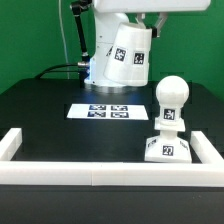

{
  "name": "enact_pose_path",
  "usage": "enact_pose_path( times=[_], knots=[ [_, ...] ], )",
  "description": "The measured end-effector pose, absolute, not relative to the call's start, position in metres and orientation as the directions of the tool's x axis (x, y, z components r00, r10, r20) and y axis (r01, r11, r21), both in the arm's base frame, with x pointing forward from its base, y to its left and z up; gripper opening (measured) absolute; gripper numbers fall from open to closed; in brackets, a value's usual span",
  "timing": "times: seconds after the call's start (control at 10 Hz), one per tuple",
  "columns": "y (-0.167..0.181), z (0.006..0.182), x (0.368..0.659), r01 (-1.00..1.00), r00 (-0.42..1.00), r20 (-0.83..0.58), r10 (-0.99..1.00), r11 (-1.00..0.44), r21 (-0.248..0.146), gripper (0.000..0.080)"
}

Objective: Assemble lamp

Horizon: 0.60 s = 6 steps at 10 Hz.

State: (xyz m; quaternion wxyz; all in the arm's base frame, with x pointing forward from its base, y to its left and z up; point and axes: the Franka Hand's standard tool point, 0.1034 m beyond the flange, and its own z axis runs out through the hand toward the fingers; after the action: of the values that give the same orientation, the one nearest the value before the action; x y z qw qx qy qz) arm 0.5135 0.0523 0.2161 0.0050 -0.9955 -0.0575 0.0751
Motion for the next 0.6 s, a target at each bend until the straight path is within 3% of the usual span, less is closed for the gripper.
enact_pose_path(
  times=[0.3, 0.6],
  knots=[
    [0.049, 0.214, 0.512, 0.116, 0.981, -0.153, 0.118, -0.993, -0.02, 0.0044],
    [0.065, 0.243, 0.521, 0.103, 0.975, -0.188, 0.119, -0.991, -0.09, 0.0044]
  ],
)
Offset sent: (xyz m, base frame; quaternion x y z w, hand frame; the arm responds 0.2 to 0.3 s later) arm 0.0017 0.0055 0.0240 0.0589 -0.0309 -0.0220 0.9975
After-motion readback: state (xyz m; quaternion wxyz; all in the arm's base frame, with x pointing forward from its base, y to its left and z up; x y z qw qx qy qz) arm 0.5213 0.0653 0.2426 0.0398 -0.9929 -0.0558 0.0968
